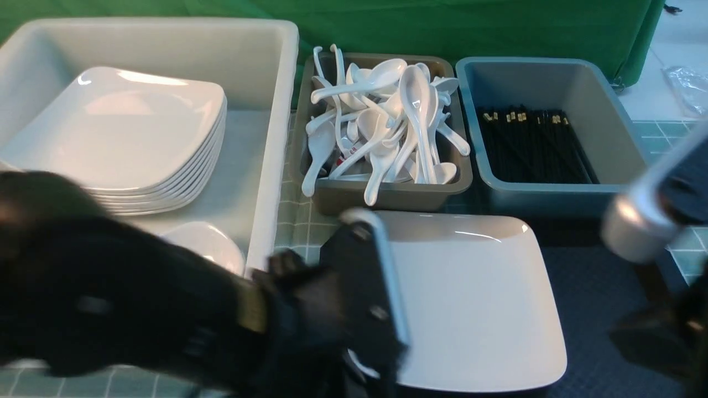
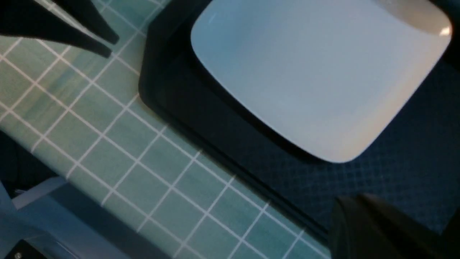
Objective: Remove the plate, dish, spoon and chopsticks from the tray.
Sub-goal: Use the left arm to grab a plate from the dinner plate
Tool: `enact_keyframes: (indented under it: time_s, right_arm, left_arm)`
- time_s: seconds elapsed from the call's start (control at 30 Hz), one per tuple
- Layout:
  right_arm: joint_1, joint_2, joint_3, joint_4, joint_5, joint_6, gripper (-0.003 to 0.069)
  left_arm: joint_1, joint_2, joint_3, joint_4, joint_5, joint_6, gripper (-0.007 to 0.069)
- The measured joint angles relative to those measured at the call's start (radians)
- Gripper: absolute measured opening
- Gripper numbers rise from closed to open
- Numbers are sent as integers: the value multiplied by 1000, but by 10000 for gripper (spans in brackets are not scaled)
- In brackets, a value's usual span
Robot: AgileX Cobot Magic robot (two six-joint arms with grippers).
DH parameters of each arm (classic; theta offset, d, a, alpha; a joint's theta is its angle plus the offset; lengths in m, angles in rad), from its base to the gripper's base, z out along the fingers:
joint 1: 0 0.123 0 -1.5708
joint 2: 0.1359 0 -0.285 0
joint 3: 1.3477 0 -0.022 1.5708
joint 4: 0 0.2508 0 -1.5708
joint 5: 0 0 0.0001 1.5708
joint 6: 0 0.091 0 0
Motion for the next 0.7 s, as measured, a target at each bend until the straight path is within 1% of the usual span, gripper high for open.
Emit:
enact_keyframes:
  time_s: [0.03, 0.07, 0.13, 0.17, 0.27, 0.3, 0.33, 0.47, 0.57, 0.7]
  right_arm:
    - [0, -40, 34, 0, -2, 23, 38]
    - [0, -46, 39, 0, -3, 23, 38]
    - [0, -96, 84, 0, -4, 43, 38]
    - [0, -124, 102, 0, -5, 45, 38]
    - [0, -168, 134, 0, -10, 46, 40]
    - [0, -184, 145, 0, -13, 47, 42]
    - [0, -194, 151, 0, -16, 47, 44]
    - [0, -224, 168, 0, -33, 47, 51]
    - [0, -229, 178, 0, -42, 44, 53]
    - [0, -229, 179, 1, -42, 36, 55]
  left_arm:
    - [-19, 55, -9, 52, -27, 5, 29]
    - [-21, 63, -10, 61, -31, 9, 31]
    - [-30, 142, -21, 139, -75, 29, 65]
    - [-29, 188, -26, 180, -101, 34, 103]
    - [-24, 258, -29, 236, -138, 52, 204]
    - [-23, 289, -29, 266, -141, 62, 269]
    - [-23, 308, -29, 281, -141, 66, 316]
    - [-23, 360, -29, 379, -163, 72, 457]
    - [-23, 387, -31, 435, -205, 72, 505]
    - [-23, 417, -31, 471, -242, 72, 498]
